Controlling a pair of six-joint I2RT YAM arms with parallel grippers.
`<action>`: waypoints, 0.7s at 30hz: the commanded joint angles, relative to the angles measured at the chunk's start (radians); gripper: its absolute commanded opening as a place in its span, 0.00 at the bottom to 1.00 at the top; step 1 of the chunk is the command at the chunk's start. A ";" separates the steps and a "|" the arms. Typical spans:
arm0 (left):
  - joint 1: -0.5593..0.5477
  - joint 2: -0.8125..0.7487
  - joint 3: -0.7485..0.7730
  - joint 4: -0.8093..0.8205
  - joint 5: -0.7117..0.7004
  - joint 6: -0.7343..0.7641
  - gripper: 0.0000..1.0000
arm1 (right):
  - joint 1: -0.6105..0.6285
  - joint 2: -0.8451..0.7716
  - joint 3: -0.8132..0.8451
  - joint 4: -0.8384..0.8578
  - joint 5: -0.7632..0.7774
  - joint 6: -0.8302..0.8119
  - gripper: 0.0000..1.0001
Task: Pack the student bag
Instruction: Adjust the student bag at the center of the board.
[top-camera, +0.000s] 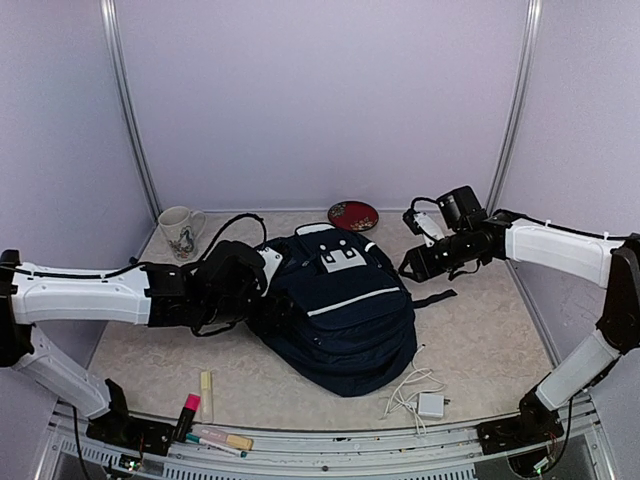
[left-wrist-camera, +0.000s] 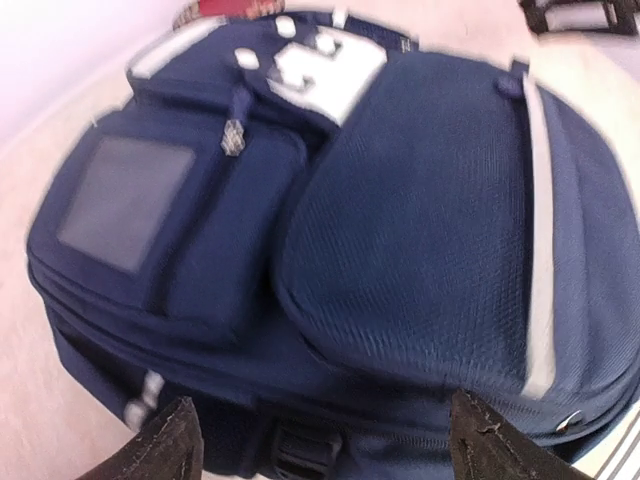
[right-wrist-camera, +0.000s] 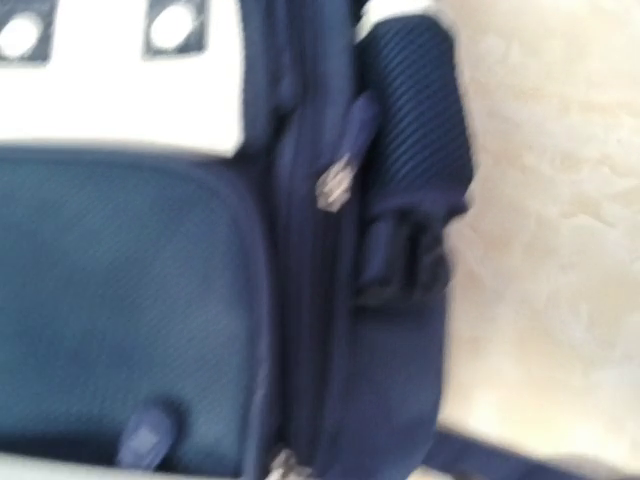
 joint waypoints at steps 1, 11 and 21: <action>0.080 0.086 0.127 0.078 0.111 0.057 0.84 | 0.010 -0.061 -0.015 -0.129 -0.075 -0.077 0.53; 0.177 0.148 0.127 0.113 0.148 0.026 0.88 | 0.007 -0.035 -0.027 -0.161 0.014 -0.108 0.54; 0.357 0.304 0.061 0.134 0.150 -0.019 0.93 | 0.009 0.136 0.075 -0.254 0.150 -0.132 0.54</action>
